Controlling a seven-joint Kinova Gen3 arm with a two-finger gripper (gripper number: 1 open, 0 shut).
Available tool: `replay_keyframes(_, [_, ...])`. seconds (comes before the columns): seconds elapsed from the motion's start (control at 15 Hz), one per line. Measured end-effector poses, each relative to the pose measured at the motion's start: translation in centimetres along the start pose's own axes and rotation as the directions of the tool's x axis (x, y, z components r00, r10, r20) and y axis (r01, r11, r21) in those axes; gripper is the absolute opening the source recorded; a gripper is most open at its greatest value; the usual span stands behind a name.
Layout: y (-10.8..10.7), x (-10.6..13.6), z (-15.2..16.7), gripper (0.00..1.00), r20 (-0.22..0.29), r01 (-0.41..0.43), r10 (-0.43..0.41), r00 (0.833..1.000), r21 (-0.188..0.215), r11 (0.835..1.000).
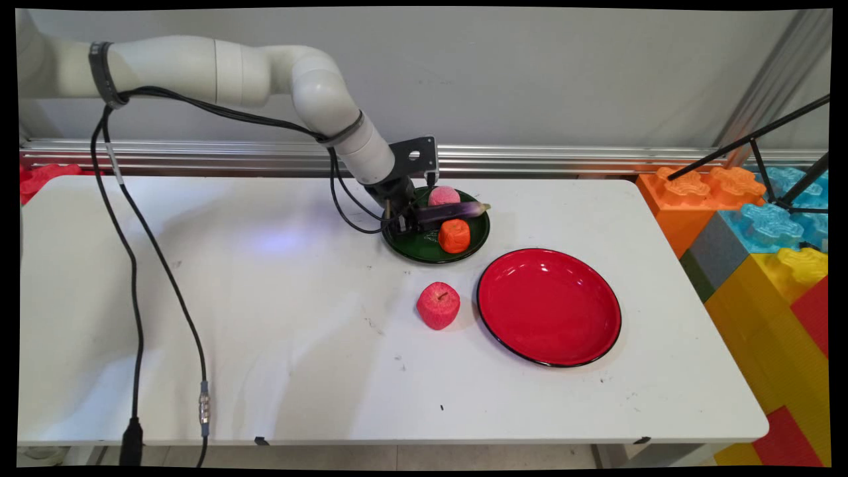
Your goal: Place the picked object on the table
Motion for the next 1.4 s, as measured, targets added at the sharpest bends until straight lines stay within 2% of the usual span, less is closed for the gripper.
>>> replay_keyframes(0.27, [0.1, 1.2, -1.6, 0.00, -0.018, 0.034, -0.034, 0.999, -0.004, 0.999])
replay_keyframes(0.73, [0.4, 4.9, -6.9, 0.00, -0.054, 0.088, -0.089, 0.995, -0.014, 0.996])
replay_keyframes(1.0, [1.0, 6.2, -9.8, 0.00, -0.060, 0.096, -0.098, 0.993, -0.021, 0.995])
replay_keyframes(1.2, [2.2, 6.5, -12.0, 0.00, -0.054, 0.102, -0.104, 0.993, -0.044, 0.994])
replay_keyframes(1.4, [4.3, 5.7, -14.4, 0.00, -0.033, 0.106, -0.110, 0.993, -0.087, 0.990])
